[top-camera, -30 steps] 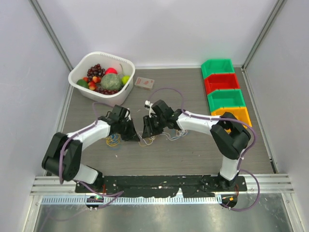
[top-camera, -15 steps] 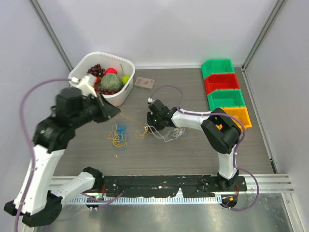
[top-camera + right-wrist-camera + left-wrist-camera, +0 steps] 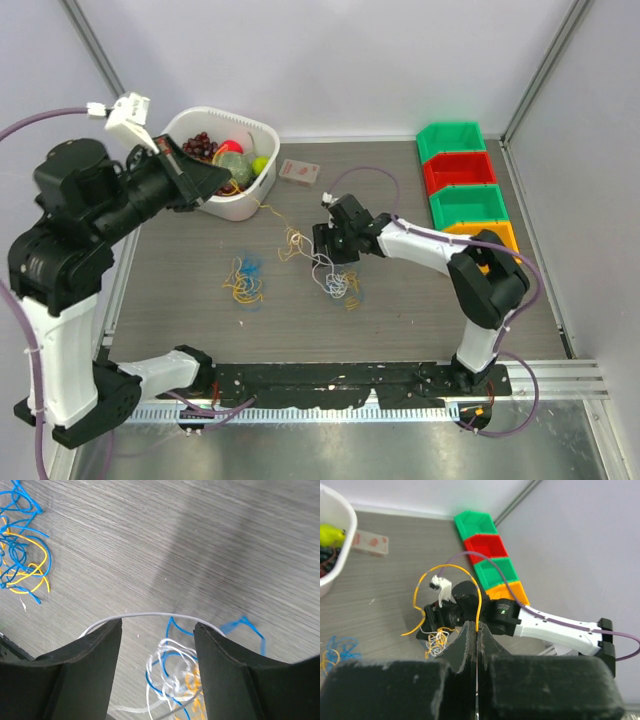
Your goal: Untangle the cables
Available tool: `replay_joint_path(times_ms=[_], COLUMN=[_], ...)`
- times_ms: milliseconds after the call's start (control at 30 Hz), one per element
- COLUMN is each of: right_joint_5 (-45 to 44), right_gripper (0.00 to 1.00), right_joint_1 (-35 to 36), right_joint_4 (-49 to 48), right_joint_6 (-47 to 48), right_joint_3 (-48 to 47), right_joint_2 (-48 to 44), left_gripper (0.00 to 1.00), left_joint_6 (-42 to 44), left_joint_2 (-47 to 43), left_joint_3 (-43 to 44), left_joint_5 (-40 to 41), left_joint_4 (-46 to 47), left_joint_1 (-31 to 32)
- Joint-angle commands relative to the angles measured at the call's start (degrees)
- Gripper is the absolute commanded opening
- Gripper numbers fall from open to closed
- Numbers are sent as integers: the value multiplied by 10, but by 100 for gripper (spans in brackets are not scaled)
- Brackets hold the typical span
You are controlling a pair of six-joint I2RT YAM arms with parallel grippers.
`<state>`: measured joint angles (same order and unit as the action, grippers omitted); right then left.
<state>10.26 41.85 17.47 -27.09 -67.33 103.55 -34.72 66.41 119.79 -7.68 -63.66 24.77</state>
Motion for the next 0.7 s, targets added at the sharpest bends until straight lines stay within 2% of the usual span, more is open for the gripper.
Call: replay_joint_path(times_ms=[0,167,233,300,367,433,467,533,667], right_joint_5=[-54,-6,33,79,163,224,237,242,257], right_gripper=[67,68,68,68,67,67,67,67,65], right_joint_1=[-18,-111,-113,-113,-112,-100,-93,-68,-37], right_joint_4=[71,114,111,92,55,-14,-64,-104,-130], right_joint_6=[54,81,122,134,135,108,98,92,100], right_joint_3=[-46,-53,-40,-17,22,69,80,90,71], right_joint_2=[-101,-196,-241,-284,-315,-339,-344,-325,-281], left_gripper=[0,0,0,0,0,0,0,0,0], left_joint_6=[-30,-40,-40,-40,-40,-38,-36,-32,-25], left_joint_2=[20,30,35,39,43,49,50,56,63], left_joint_3=[-15,-16,-14,-14,-8,-2,4,13,28], left_joint_5=[-61,-82,-94,-102,-110,-120,-124,-131,-135], left_joint_4=[42,63,62,63,61,59,56,53,44], left_joint_1=[0,0,0,0,-1,-1,-1,-1,-1])
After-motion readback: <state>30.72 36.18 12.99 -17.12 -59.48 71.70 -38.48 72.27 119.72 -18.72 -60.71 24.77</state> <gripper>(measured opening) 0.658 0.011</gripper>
